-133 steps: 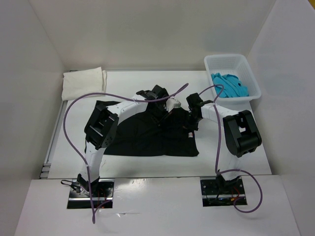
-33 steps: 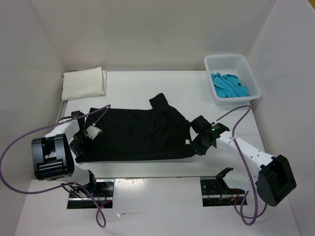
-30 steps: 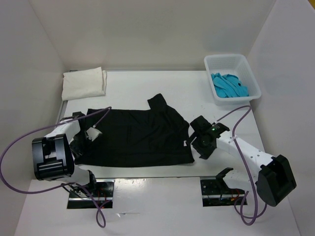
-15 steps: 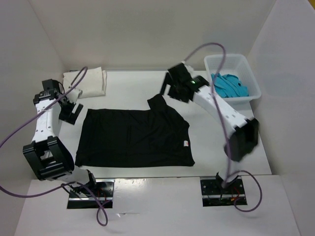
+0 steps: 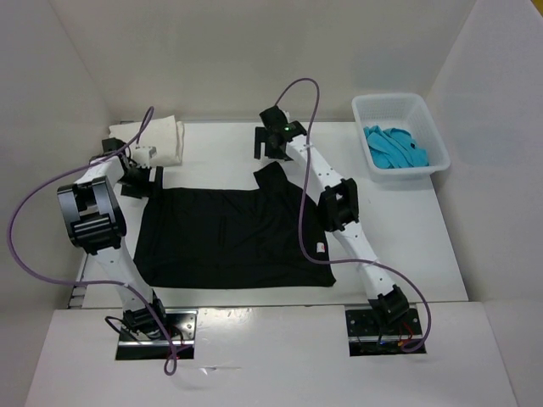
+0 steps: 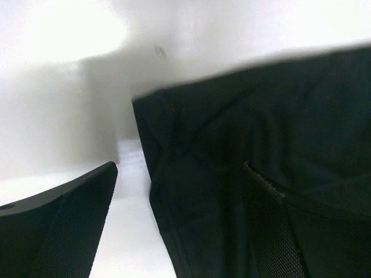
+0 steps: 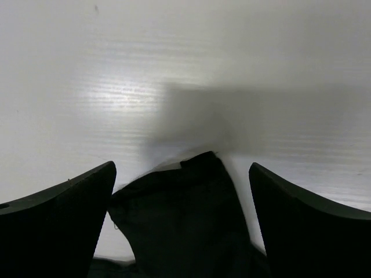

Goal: Fold and stack the t-shirts

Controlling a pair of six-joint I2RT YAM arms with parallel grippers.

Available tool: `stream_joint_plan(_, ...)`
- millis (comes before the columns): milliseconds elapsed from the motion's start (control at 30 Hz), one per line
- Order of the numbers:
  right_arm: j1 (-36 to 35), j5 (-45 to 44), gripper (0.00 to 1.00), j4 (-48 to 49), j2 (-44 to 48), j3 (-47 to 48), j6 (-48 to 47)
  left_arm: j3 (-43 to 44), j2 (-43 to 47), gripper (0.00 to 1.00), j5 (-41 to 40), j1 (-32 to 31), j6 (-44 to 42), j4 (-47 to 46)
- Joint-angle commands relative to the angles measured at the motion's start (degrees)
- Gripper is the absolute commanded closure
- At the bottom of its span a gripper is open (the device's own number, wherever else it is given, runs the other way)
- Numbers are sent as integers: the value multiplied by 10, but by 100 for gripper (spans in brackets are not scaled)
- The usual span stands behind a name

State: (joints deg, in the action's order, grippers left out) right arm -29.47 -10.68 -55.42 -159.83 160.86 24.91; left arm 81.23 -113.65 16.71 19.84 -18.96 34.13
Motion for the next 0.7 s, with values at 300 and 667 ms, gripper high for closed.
stream_joint_plan(300,2,12,33,-23,5,-15,-26,73,-75,6,-2,-4,33,-82)
stream_joint_plan(667,2,30,72,-23,27,-40,-36,66,-87,34,-27,-33,-12,-38)
